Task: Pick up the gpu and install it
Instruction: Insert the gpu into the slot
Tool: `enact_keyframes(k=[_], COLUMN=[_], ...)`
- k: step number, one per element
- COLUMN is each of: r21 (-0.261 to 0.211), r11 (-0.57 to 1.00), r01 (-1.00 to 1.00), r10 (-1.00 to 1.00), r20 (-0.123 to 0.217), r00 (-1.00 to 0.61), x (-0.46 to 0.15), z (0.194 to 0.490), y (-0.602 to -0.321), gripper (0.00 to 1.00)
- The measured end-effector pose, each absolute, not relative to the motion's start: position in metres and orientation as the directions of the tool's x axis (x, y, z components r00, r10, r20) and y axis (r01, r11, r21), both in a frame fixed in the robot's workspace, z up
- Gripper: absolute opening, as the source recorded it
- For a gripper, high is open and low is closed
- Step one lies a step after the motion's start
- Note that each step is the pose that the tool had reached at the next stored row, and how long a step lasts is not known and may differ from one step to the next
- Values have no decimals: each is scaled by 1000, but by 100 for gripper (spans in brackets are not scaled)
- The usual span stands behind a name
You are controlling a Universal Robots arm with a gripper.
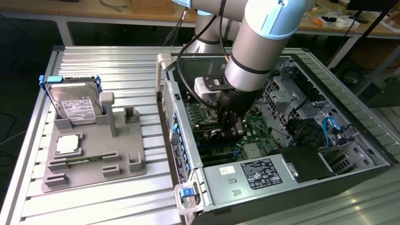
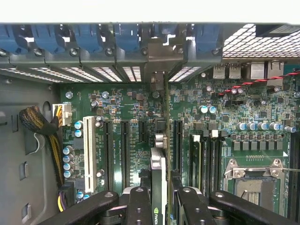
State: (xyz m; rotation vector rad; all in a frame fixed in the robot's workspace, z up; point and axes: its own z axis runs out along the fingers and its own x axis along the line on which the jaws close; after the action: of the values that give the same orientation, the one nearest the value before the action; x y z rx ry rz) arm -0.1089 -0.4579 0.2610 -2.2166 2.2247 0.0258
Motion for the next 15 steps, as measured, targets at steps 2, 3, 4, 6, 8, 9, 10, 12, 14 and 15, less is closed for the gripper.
enact_keyframes(k=[2,3,4,6,8,9,10,12,14,15], r21=[11,11,11,11,11,11,11,11,11,11], r11=[4,4,4,4,4,4,4,4,4,4], r01=[-1000,-1000,-1000,-1000,-1000,-1000,-1000,-1000,-1000,-1000], r10=[-1000,-1000,-1000,-1000,-1000,-1000,-1000,-1000,-1000,-1000], r20=[-12,-13,-13,-13,-14,-14,-14,-14,-14,-14], r00=[-4,-4,-4,-4,-4,-4,-4,-4,-4,-4], x=[-109,-109,-109,-109,-109,-109,-109,-109,-109,-109], z=[261,261,261,261,260,260,260,260,260,260], y=[-458,-458,-458,-458,-458,-458,-458,-458,-458,-458], gripper=[27,27,27,27,27,27,27,27,27,27])
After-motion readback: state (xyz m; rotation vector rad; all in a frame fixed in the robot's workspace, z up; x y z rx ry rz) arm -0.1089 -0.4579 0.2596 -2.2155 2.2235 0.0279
